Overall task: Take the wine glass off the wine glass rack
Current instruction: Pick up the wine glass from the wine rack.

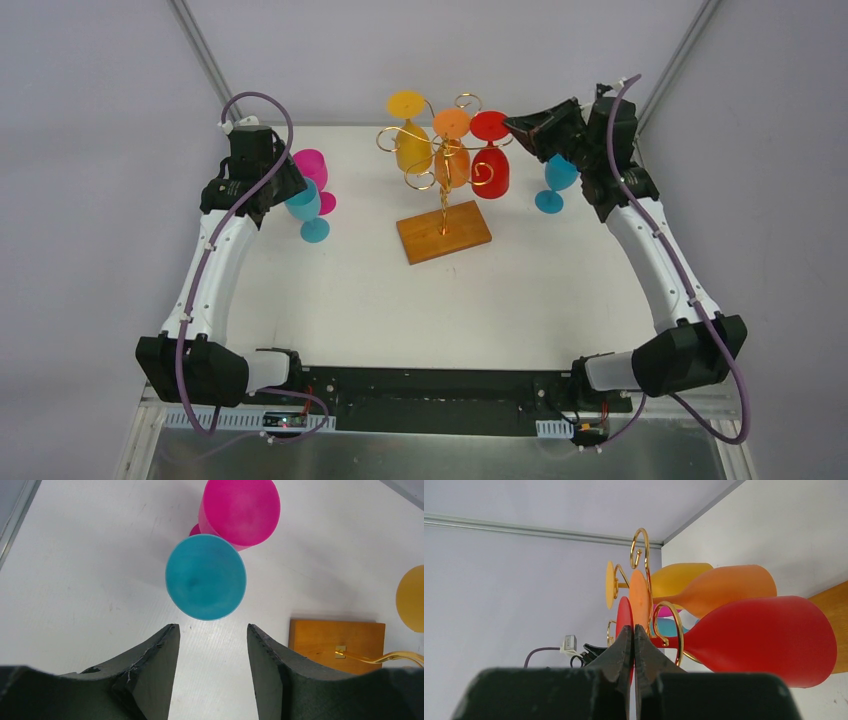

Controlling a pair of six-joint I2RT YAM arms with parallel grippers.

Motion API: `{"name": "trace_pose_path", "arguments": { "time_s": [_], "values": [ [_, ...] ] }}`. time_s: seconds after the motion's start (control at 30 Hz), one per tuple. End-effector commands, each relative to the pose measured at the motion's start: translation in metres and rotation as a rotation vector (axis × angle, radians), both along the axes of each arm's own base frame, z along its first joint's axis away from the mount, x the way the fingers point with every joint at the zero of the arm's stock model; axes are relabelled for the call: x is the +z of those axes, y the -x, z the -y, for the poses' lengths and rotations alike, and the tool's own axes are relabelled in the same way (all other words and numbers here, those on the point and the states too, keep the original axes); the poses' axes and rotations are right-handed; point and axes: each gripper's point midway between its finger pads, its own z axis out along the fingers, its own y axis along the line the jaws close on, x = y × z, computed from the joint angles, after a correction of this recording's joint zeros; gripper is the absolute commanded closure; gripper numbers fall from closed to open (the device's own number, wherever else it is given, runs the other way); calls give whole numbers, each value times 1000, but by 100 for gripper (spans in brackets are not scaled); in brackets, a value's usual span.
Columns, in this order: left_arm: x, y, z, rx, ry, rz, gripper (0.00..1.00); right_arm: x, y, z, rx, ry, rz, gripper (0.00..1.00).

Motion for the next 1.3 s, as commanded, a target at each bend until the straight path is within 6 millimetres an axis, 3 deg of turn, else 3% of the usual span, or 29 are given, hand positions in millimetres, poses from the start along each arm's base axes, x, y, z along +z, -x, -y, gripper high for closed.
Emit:
{"name": "trace_pose_path", "arguments": {
  "time_s": [0.0, 0.33, 0.63, 0.97, 1.27],
  "values": [
    [1, -2, -3, 13, 2, 12, 47, 38, -4, -6, 8, -32, 89, 100],
    [1, -2, -3, 10, 2, 13, 47, 43, -22, -8, -18, -11, 77, 100],
    [2, -2, -3, 9, 1, 15, 47, 29, -36, -2, -54, 23, 45, 100],
    [1, -2, -3, 7, 4, 13, 46, 23, -40, 25, -118, 50, 32, 100],
    [-1, -3, -1, 3, 11, 6, 46, 26, -26, 50, -170, 45, 32, 100]
  ]
}}
